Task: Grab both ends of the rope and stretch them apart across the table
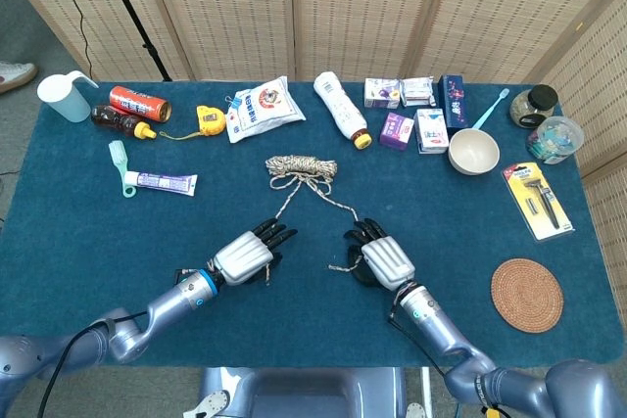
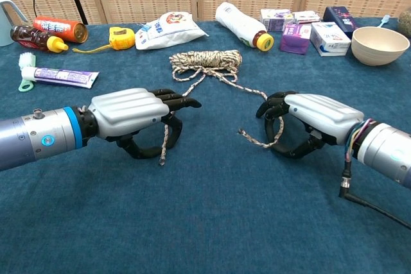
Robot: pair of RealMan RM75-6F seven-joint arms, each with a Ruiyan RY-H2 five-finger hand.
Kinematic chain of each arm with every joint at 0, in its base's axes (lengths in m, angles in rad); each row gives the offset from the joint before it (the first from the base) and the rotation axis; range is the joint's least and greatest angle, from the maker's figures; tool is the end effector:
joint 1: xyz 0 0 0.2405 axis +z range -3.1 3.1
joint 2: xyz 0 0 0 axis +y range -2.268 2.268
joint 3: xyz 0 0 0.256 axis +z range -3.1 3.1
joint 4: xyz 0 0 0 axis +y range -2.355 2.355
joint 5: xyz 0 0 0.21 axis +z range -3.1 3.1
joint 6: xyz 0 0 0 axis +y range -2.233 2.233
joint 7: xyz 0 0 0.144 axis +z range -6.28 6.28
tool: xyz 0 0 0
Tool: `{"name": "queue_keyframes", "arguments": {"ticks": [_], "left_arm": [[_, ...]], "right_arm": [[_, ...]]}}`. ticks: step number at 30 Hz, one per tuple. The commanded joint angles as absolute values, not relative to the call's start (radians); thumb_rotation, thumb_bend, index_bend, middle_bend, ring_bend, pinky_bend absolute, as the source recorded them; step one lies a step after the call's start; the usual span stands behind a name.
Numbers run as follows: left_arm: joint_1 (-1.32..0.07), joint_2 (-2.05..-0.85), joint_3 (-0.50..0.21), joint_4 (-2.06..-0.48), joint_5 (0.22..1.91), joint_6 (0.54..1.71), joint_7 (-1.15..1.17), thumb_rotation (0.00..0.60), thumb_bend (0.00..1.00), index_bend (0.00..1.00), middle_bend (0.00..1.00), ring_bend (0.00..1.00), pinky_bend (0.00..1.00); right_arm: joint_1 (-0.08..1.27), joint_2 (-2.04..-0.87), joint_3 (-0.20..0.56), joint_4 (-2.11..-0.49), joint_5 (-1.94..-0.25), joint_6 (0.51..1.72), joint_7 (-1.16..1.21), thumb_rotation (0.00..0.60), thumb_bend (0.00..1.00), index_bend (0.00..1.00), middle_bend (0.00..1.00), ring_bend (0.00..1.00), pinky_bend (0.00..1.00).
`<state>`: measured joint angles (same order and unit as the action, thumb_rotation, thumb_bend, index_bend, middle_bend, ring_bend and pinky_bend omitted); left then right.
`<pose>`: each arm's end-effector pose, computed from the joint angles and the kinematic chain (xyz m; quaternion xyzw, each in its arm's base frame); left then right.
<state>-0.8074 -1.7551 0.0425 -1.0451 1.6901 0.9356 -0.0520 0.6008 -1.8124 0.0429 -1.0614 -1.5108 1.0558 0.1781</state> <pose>-0.1578 0.3151 -0.0940 -0.8714 -0.2294 -0.3485 0.2579 -0.1969 -0.2990 -0.0842 0.7268 -0.4290 0.4277 0.3237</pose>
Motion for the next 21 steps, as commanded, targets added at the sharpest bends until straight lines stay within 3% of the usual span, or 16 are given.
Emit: {"name": "queue_keyframes", "arguments": {"ticks": [1,21], "left_arm": [[-0.808,-1.755,0.045,-1.046,1.688,0.935,-0.051,0.600,0.40,0.54,0.00,0.00,0.00],[-0.800,-1.747,0.059,-1.042,1.666,0.952,-0.071,0.600,0.48,0.62,0.00,0.00,0.00]], "right_arm": [[0.600,-1.812,0.042,-1.061,-1.511,1.056,0.180,0.600,0.45,0.59,0.22,0.09,0.00],[0.602,-1.816,0.043,-1.063,-1.512,1.048,0.173,0.600,0.45,0.60,0.23,0.10,0.00]]}}
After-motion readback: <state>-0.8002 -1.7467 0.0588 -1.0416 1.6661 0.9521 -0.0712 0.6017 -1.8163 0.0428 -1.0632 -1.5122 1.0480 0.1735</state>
